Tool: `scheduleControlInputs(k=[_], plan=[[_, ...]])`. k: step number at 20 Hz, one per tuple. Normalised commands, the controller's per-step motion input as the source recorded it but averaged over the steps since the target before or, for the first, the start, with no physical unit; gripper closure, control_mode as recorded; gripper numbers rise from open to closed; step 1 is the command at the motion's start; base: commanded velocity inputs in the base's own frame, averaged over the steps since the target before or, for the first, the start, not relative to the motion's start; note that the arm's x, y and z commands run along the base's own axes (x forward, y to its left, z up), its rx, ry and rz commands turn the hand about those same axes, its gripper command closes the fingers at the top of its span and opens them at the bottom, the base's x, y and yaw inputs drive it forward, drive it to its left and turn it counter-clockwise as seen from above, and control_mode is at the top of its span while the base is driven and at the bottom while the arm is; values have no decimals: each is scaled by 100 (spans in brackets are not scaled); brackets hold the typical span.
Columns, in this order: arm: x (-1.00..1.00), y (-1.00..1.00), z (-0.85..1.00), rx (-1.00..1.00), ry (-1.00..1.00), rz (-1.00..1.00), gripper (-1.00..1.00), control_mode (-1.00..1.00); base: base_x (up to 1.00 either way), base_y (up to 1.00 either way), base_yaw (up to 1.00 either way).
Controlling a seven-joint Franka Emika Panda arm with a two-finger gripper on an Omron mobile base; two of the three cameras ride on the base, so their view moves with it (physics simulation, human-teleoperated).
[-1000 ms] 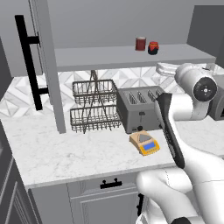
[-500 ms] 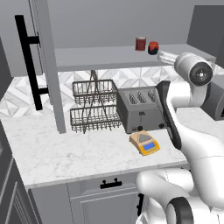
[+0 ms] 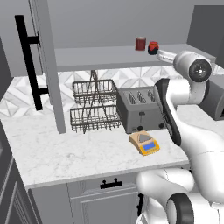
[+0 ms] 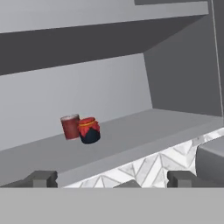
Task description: Pick the jam and place it on the digital scale for weighing, and close the cabinet.
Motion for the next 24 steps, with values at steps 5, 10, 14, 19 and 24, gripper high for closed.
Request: scheduleControlInputs(k=[5,10,14,19,24], plan=[[11,0,4,0,0,2,-100,-100,0,0,0],[33,7,0,-2,0,12,-100,-100,0,0,0],[27,10,2,-6,0,14,-100,-100,0,0,0],[18,1,8,-9,2,2,-100,-100,0,0,0],[14,-1,2,-10,11,0,-100,-100,0,0,0]])
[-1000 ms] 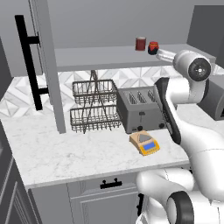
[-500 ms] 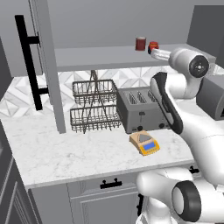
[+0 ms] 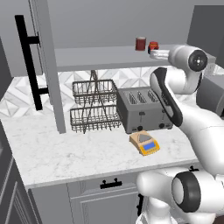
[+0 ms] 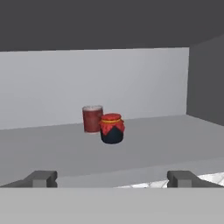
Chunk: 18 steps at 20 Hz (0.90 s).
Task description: Pick the jam and place it on the digital scale for weighing, and close the cabinet.
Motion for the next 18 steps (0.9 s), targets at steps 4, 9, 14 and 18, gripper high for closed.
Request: scheduleControlInputs(k=[4,9,14,18], plan=[[28,-3,0,-4,3,0,-100,-100,0,0,0],[38,-12,0,0,0,0,-100,-100,0,0,0],[33,-1,0,0,1,0,-100,-100,0,0,0],[31,0,-2,0,0,0,-100,-100,0,0,0]])
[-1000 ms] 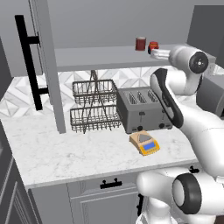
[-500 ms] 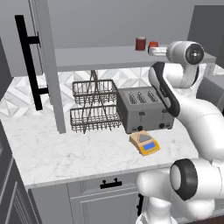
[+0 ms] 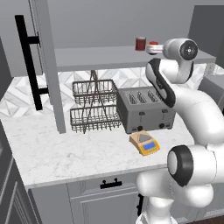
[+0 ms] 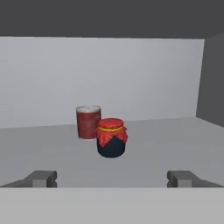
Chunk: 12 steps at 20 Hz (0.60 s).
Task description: Pick the jam and place it on the digital scale for weighing, and close the cabinet.
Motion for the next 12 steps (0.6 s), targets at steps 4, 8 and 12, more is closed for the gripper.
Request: scheduleControlInputs(k=[4,8,12], plan=[[42,-1,-13,0,0,0,-100,-100,0,0,0],[39,0,-12,0,0,0,-100,-100,0,0,0],[36,-6,-9,0,0,0,-100,-100,0,0,0]])
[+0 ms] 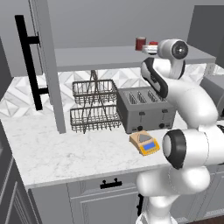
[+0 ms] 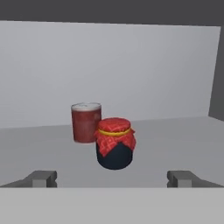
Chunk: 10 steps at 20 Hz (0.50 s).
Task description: Pick the jam and place it on the digital scale for weighing, and close the cabinet.
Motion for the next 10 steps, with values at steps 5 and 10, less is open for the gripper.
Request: scheduleControlInputs(k=[5,10], plan=[[34,-7,-4,0,0,0,-100,-100,0,0,0],[38,-2,-2,0,0,0,-100,-100,0,0,0]])
